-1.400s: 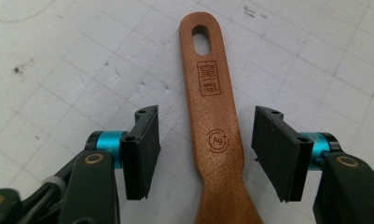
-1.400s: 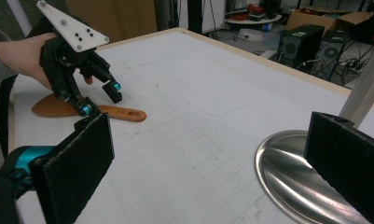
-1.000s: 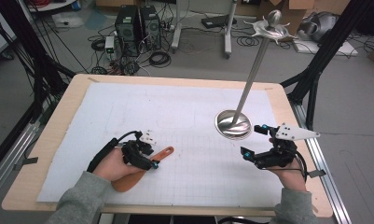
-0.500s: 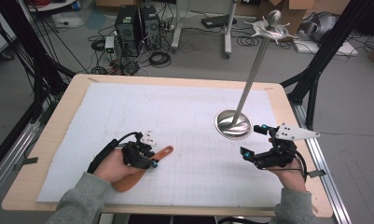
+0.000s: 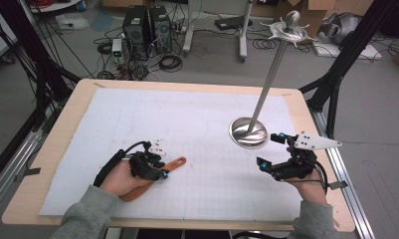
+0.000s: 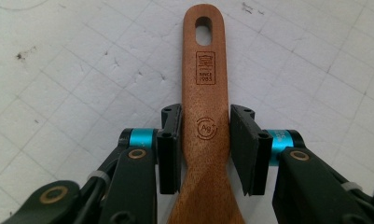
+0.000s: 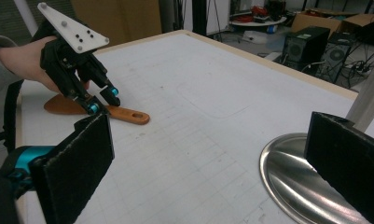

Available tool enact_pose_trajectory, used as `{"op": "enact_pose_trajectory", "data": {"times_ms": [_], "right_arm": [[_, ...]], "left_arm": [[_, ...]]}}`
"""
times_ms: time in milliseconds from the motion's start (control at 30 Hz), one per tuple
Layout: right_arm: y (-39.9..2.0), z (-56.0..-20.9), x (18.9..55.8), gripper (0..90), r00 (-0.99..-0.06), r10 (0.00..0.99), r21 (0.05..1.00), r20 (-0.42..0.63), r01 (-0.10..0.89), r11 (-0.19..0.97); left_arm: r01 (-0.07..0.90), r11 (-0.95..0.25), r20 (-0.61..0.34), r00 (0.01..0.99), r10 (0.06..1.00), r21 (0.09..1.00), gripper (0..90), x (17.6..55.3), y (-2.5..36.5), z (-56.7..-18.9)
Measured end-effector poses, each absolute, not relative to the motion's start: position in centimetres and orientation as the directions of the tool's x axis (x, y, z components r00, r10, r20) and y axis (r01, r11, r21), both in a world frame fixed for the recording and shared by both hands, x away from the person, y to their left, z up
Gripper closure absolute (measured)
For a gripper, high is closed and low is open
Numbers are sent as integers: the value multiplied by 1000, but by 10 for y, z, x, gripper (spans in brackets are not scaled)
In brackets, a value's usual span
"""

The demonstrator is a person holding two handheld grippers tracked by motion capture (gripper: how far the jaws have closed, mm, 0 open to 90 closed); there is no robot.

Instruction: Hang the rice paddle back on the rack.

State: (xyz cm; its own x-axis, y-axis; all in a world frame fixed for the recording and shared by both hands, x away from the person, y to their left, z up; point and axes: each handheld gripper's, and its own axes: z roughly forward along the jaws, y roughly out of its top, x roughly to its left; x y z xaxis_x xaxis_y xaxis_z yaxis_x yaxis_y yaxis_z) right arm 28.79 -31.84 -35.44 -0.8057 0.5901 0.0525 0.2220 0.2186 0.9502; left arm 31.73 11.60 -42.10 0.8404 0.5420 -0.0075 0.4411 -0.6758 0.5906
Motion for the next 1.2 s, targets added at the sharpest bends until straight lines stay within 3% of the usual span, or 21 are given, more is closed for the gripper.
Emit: {"op": "enact_pose_trajectory", "data": {"times_ms": [1200], "right_arm": [[-316,-355,288,3,-806,590,946,53,229,228]], "left_arm": [[320,-509,49,809,585,799,651,284,154,-354]]}}
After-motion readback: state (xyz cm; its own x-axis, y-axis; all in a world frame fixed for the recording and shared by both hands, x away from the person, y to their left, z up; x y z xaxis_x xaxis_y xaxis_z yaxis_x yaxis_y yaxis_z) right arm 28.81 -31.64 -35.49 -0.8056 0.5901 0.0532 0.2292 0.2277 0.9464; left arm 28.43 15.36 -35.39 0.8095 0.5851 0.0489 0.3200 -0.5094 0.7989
